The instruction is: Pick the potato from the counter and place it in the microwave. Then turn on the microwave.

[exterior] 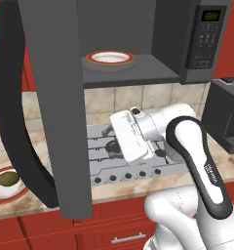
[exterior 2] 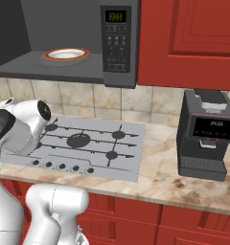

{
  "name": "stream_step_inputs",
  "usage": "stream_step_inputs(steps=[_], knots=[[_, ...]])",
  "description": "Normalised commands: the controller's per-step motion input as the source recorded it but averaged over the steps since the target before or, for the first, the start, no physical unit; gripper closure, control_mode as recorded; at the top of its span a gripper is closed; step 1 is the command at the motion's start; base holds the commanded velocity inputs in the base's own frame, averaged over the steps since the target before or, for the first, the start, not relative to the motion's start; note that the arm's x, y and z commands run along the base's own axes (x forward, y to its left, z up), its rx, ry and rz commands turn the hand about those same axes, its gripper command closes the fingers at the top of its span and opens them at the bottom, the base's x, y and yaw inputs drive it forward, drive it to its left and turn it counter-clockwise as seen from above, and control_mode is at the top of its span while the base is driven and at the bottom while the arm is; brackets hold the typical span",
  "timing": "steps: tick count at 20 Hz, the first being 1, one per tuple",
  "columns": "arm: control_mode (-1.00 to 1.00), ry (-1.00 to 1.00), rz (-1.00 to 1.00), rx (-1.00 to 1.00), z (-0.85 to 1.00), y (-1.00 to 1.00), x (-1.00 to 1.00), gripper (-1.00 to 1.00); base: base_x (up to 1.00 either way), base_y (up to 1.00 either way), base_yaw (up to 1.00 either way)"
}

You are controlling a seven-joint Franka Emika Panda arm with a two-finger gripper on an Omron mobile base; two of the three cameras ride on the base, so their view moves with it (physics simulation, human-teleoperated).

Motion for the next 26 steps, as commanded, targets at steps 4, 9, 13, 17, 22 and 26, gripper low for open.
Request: stream_step_inputs(steps=[4,9,13,17,22,26], knots=[[-1.0,0.06,0.0,0.0,-0.01,0.26,0.42,-1.0,0.0,0.0,0.0],[-1.0,0.04,0.01,0.0,-0.11,0.41,0.26,-1.0,0.0,0.0,0.0],[-1.0,0.04,0.01,-0.01,-0.24,0.45,0.12,-1.0,0.0,0.0,0.0],[-1.0,0.03,0.01,-0.01,-0.28,0.41,0.18,-1.0,0.0,0.0,0.0],[-1.0,0.0,0.02,-0.01,-0.25,0.37,0.13,-1.0,0.0,0.0,0.0],[-1.0,0.0,0.02,-0.02,-0.32,0.33,0.04,-1.0,0.0,0.0,0.0]])
